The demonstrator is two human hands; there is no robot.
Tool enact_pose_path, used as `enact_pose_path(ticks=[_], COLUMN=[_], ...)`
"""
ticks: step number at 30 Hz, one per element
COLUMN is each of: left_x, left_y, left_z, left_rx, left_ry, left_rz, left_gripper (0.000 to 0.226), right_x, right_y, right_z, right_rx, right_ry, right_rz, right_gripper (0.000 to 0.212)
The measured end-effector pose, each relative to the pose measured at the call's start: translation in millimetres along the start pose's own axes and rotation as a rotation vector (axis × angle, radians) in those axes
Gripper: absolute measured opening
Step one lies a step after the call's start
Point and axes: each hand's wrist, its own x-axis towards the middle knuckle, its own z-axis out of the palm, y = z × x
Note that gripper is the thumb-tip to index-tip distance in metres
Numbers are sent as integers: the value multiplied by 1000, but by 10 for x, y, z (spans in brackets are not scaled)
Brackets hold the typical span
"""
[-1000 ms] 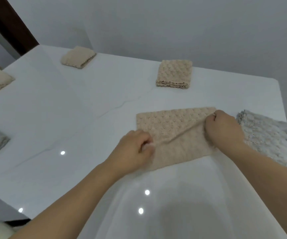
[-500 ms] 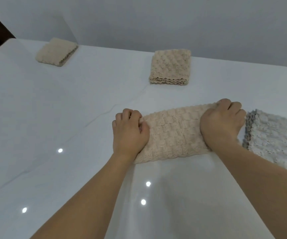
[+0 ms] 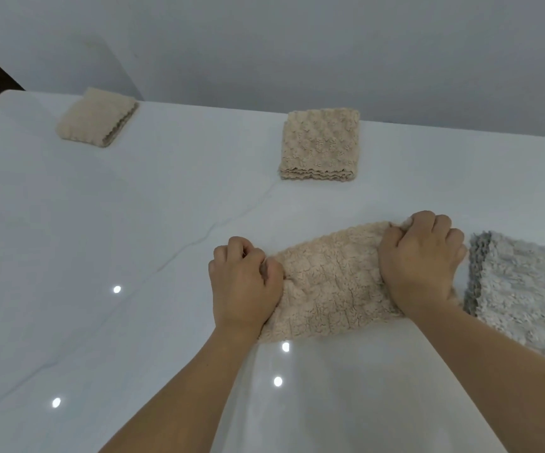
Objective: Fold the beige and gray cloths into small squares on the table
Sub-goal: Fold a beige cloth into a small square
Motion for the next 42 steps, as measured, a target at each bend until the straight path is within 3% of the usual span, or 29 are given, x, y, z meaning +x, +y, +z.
enact_pose_path(ticks=[10, 12, 15, 17, 21, 24, 29, 32, 34, 39, 42], left_x=[-22, -50, -78, -90, -137, -203, -454, -601, -653, -572, -460], left_y=[-61, -47, 40, 90, 176, 202, 218, 272, 302, 198, 165], left_z=[-26, -89, -258, -358, -452, -482, -504, -519, -569, -907, -1146], left_rx=[-228, -160, 151, 256, 152, 56, 147, 202, 117, -178, -166], left_ry=[-25, -70, -221, -357, -614, -702, -681, -612, -624, -601, -510], left_rz=[130, 165, 206, 143, -19, -25, 200, 230, 181, 143, 167], left_gripper=[26, 26, 29, 35, 41, 43, 44, 34, 26, 19, 34], right_x=[31, 31, 42, 33, 37, 48, -57, -113, -90, 86, 160], right_y=[-6, -1, -3, 13, 45, 42, 24, -25, -58, -233, -298], right_z=[-21, -23, -7, 10, 3, -29, -151, -282, -394, -844, -1104], right_rx=[125, 124, 144, 155, 163, 242, 523, 677, 766, 887, 970], right_ry=[-44, -41, -24, -30, -49, -101, -165, -191, -219, -294, -288], right_rz=[-77, -82, -73, -68, -66, -74, 0, 153, 213, 112, 72], right_gripper=[10, 10, 20, 25, 29, 25, 22, 20, 19, 16, 20])
